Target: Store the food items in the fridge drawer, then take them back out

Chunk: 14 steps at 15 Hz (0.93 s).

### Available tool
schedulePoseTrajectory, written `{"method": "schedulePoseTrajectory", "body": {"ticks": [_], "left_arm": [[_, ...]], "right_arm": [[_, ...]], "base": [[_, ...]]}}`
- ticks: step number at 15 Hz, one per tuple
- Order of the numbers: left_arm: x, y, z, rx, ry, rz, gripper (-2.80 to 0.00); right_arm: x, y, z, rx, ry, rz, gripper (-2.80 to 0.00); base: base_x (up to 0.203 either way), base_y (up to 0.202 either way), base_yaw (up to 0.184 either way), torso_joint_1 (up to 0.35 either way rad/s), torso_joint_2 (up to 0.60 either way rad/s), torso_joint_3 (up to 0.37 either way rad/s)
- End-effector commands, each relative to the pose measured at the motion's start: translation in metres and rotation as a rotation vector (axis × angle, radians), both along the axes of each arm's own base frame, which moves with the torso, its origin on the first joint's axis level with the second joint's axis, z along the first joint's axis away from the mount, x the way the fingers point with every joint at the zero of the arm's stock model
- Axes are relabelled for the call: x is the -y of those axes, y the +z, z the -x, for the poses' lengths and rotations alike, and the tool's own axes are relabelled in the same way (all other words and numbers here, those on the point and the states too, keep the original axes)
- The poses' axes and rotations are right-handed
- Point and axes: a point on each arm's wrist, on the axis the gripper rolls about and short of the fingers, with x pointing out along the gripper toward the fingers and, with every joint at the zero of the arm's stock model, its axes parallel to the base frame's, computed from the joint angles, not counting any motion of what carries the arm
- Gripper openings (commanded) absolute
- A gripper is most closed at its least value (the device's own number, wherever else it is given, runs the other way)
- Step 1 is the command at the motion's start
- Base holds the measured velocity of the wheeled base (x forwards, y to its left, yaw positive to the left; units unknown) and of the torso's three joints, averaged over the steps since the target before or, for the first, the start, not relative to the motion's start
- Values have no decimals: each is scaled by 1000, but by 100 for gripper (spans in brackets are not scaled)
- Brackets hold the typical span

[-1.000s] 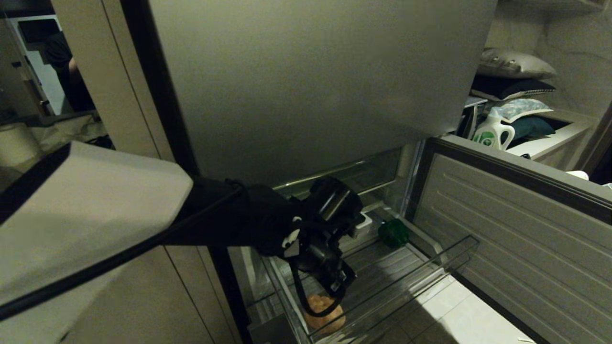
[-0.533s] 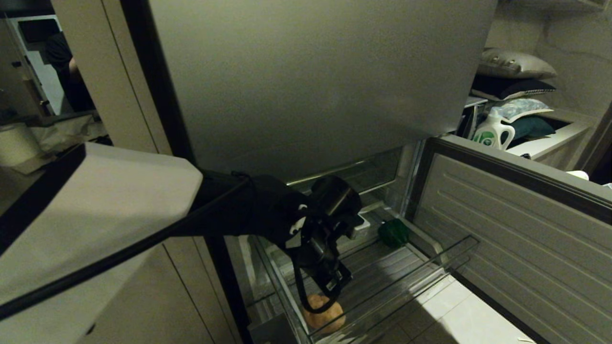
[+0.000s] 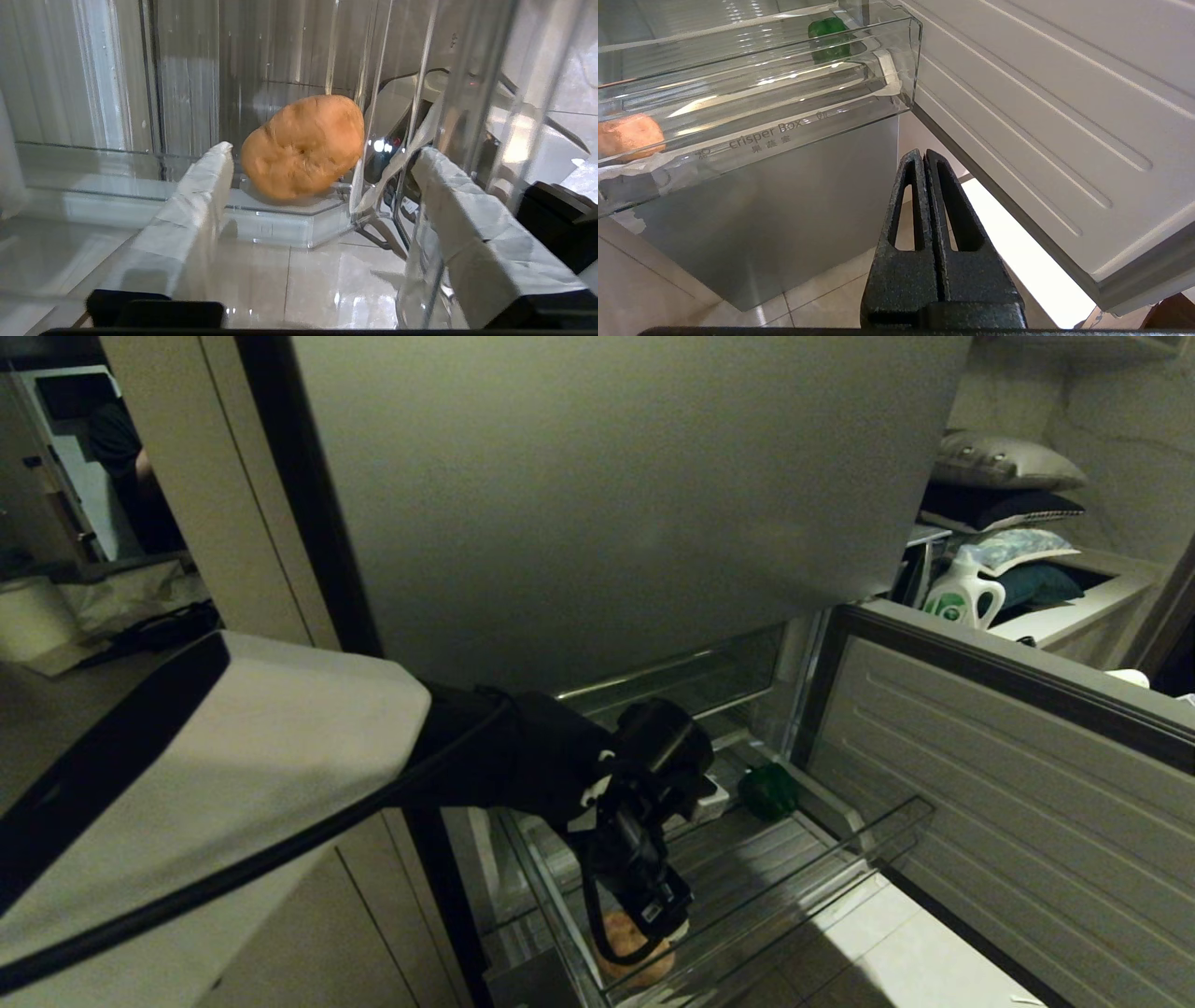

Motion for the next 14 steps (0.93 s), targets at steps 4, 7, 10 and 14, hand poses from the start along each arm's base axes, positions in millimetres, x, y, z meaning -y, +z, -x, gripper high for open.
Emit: {"method": "schedulePoseTrajectory", "body": {"ticks": [4,7,10,14], "left_arm": [[9,-25,-5,-24,-1,-36,0],[12,-30,-9,7,21,-73,0],[11,-34,-10,1,26,-91,0],[8,-33,-15,18,45,-99,0]], "right_arm": [[0,0,0,0,0,0,-280],[0,0,0,-1,0,-1,-280],[0,0,0,1,0,-1,-280],[0,-1,0,-2,0,-1,-280]], "base": [[0,0,0,0,0,0],[0,0,0,0,0,0],[0,0,0,0,0,0],[0,0,0,0,0,0]]}}
